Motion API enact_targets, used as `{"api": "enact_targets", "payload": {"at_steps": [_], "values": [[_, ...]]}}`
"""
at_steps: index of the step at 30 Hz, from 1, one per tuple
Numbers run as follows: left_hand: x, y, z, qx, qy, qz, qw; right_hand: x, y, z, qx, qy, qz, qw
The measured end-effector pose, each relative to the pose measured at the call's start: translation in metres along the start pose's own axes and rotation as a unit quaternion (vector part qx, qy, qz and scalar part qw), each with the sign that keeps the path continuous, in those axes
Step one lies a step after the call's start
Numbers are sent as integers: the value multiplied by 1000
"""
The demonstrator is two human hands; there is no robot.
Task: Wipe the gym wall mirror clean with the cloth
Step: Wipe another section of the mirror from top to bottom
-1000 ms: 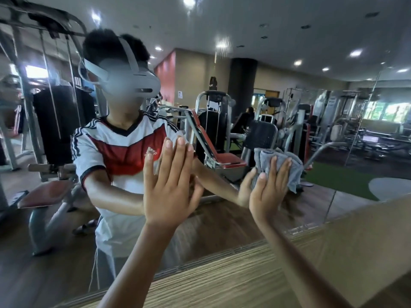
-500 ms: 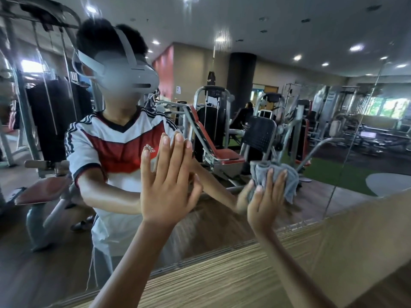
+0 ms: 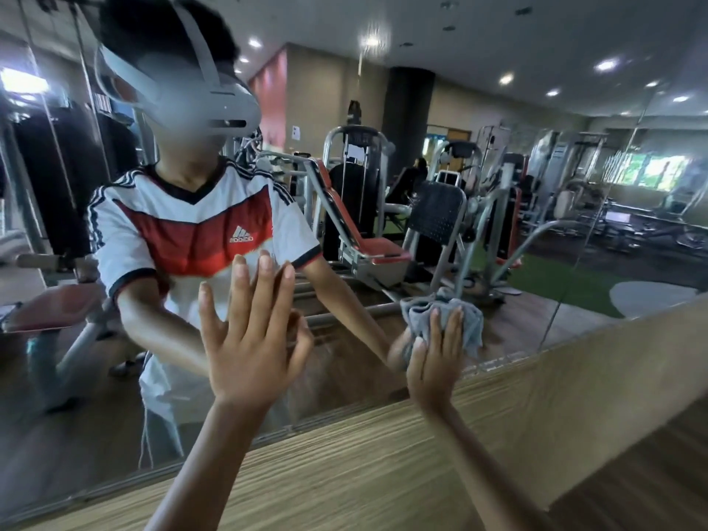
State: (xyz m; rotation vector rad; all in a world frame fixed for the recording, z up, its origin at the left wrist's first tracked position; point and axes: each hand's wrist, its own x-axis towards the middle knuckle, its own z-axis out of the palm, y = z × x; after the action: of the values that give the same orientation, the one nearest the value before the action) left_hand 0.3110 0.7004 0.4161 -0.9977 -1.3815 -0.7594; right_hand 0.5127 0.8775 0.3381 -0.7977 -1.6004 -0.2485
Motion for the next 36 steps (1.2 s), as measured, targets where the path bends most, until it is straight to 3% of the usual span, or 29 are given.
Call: {"api": "enact_targets", "payload": {"at_steps": [2, 4, 6, 9, 11, 13, 14, 16, 18, 20, 22, 25, 27, 28, 31, 36], "values": [[1, 1, 1, -2, -3, -1, 1000, 29, -18, 1, 38, 32, 67, 997], [1, 2, 2, -3, -5, -2, 1000, 53, -46, 2, 62, 47, 74, 994], [-1, 1, 2, -3, -5, -4, 1000, 58, -75, 5, 65, 54, 22, 996], [-2, -1, 3, -8, -2, -3, 1000, 39, -98, 10, 49, 42, -123, 990], [-3, -2, 3, -13, 0, 1, 1000, 15, -81, 13, 25, 10, -212, 977], [-2, -3, 1, -18, 4, 3, 1000, -5, -44, 12, 7, -7, -220, 975], [-2, -2, 1, -20, 4, 3, 1000, -9, -26, 10, 8, -4, -182, 983], [0, -1, 0, -14, 2, 3, 1000, -1, -2, 8, 28, 25, -22, 999], [1, 1, -1, -12, -1, 2, 1000, 25, -3, 6, 56, 56, 145, 986], [0, 1, 0, -15, 3, 3, 1000, 51, -24, 5, 89, 75, 197, 974], [1, 0, 0, -11, 5, 3, 1000, 61, -55, 5, 101, 80, 147, 981], [0, -1, 1, -15, 12, 12, 1000, 38, -72, 11, 53, 58, -63, 995], [-1, -3, 1, -24, 10, 18, 1000, 11, -47, 15, -5, 16, -201, 979], [-1, -4, 1, -29, 9, 19, 999, 0, -28, 14, -18, -10, -228, 973], [2, -4, 0, -29, 5, 16, 999, -2, 7, 0, -16, -42, -168, 985], [23, -1, -9, -45, -14, -16, 999, 103, -48, -12, 8, 47, 42, 998]]}}
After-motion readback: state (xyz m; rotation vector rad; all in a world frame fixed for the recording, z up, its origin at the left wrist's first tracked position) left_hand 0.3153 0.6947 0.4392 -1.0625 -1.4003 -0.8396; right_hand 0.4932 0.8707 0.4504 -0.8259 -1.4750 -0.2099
